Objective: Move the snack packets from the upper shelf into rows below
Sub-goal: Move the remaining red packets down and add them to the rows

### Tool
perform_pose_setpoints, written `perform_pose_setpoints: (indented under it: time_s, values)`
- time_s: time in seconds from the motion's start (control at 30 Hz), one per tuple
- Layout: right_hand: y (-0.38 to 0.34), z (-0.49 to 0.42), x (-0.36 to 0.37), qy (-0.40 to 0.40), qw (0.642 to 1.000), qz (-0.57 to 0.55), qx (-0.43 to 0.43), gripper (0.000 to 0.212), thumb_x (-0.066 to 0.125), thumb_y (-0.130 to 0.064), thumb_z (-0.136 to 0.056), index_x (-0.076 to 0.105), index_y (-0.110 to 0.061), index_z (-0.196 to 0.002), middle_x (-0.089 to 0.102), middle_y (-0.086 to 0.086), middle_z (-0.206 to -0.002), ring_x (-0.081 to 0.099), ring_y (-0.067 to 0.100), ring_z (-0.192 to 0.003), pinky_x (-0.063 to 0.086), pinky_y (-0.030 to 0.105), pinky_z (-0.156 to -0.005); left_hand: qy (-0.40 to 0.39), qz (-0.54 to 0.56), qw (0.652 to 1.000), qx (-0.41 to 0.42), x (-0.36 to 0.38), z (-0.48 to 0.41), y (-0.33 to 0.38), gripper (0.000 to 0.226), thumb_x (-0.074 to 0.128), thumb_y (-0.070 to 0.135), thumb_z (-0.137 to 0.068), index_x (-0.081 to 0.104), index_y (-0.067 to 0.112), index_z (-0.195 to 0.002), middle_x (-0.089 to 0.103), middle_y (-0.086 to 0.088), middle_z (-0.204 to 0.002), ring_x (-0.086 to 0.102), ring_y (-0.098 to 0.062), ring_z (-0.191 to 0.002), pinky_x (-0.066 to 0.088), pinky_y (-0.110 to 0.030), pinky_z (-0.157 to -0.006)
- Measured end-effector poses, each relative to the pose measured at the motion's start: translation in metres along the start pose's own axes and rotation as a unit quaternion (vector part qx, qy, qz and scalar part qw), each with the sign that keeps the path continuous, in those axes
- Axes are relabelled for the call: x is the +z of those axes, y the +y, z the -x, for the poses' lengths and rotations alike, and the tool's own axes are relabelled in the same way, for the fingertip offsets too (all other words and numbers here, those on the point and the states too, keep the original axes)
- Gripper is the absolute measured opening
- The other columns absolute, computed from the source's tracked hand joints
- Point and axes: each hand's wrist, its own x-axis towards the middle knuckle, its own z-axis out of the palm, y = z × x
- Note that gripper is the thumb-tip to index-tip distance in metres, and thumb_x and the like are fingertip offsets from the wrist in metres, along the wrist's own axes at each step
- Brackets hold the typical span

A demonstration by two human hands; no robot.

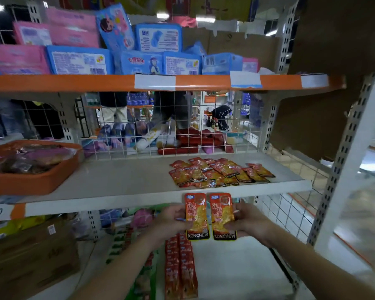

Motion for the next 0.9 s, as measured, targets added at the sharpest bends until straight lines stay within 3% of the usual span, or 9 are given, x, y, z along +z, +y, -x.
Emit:
perform_pose_setpoints:
  time_s: [0.17,0.27,0.33,0.4,0.57,0.67,0.77,0.9]
  values:
    - [0.038,0.002,0.0,0.005,0.998,0.032,0.045,0.035,0.079,0.003,-0.073,0.065,-0.006,-0.104,0.074,0.02,-0.099,0.07,0.041,-0.094,0.055,0.057,-0.079,-0.025,-0.035,0.998,-0.043,0.019,0.002,-0.034,0.035,0.077,0.004,-0.082,0.068,0.019,-0.112,0.074,0.004,-0.107,0.07,-0.008,-0.099,0.054,-0.017,-0.076]
    - [0.057,-0.004,0.002,0.001,0.998,0.031,0.061,0.035,0.077,0.005,-0.075,0.062,0.002,-0.106,0.07,0.028,-0.102,0.068,0.035,-0.086,0.052,0.045,-0.072,-0.038,-0.039,0.996,-0.068,0.028,-0.005,-0.055,0.036,0.078,0.006,-0.081,0.069,0.021,-0.111,0.075,0.006,-0.106,0.069,-0.008,-0.102,0.054,-0.022,-0.084]
    - [0.069,-0.011,0.004,-0.007,0.998,0.033,0.059,0.031,0.077,0.003,-0.077,0.064,0.001,-0.105,0.073,0.02,-0.099,0.072,0.027,-0.088,0.057,0.038,-0.073,-0.038,-0.036,0.996,-0.075,0.034,-0.012,-0.07,0.033,0.081,0.008,-0.079,0.07,0.026,-0.104,0.076,0.013,-0.1,0.069,-0.001,-0.097,0.055,-0.023,-0.086]
    - [0.084,-0.022,0.005,-0.014,0.998,0.024,0.06,0.029,0.077,0.003,-0.077,0.066,-0.002,-0.103,0.075,0.014,-0.098,0.074,0.025,-0.091,0.061,0.04,-0.076,-0.043,-0.032,0.996,-0.077,0.039,-0.02,-0.087,0.032,0.083,0.014,-0.076,0.071,0.026,-0.103,0.075,0.018,-0.097,0.068,0.005,-0.093,0.054,-0.019,-0.084]
    - [0.126,-0.064,0.008,0.004,0.993,0.026,0.112,0.03,0.074,0.01,-0.076,0.065,-0.004,-0.101,0.072,0.019,-0.095,0.073,0.033,-0.087,0.061,0.047,-0.076,-0.034,-0.032,0.994,-0.094,0.044,-0.054,-0.136,0.05,0.088,0.026,-0.072,0.069,0.023,-0.118,0.074,0.008,-0.114,0.068,-0.005,-0.105,0.055,-0.033,-0.096]
    - [0.147,-0.096,0.008,0.009,0.99,0.046,0.137,0.03,0.074,0.008,-0.078,0.065,-0.006,-0.103,0.073,0.017,-0.096,0.074,0.028,-0.085,0.062,0.044,-0.074,-0.021,-0.039,0.993,-0.105,0.045,-0.079,-0.16,0.055,0.087,0.026,-0.074,0.062,0.029,-0.122,0.071,0.012,-0.109,0.066,-0.005,-0.104,0.055,-0.025,-0.085]
    - [0.168,-0.128,0.008,0.013,0.987,0.041,0.153,0.032,0.075,0.009,-0.078,0.064,-0.004,-0.105,0.073,0.018,-0.096,0.074,0.03,-0.087,0.061,0.049,-0.078,-0.018,-0.029,0.995,-0.095,0.043,-0.103,-0.174,0.062,0.085,0.022,-0.076,0.048,0.043,-0.121,0.063,0.022,-0.102,0.059,0.014,-0.088,0.047,-0.009,-0.067]
    - [0.192,-0.168,0.009,0.002,0.987,0.033,0.16,0.035,0.075,0.009,-0.078,0.064,-0.004,-0.108,0.073,0.016,-0.096,0.074,0.027,-0.087,0.063,0.042,-0.074,-0.023,-0.013,0.996,-0.084,0.035,-0.138,-0.211,0.091,0.088,0.02,-0.074,0.032,0.05,-0.138,0.07,0.012,-0.113,0.067,0.008,-0.095,0.054,-0.014,-0.073]
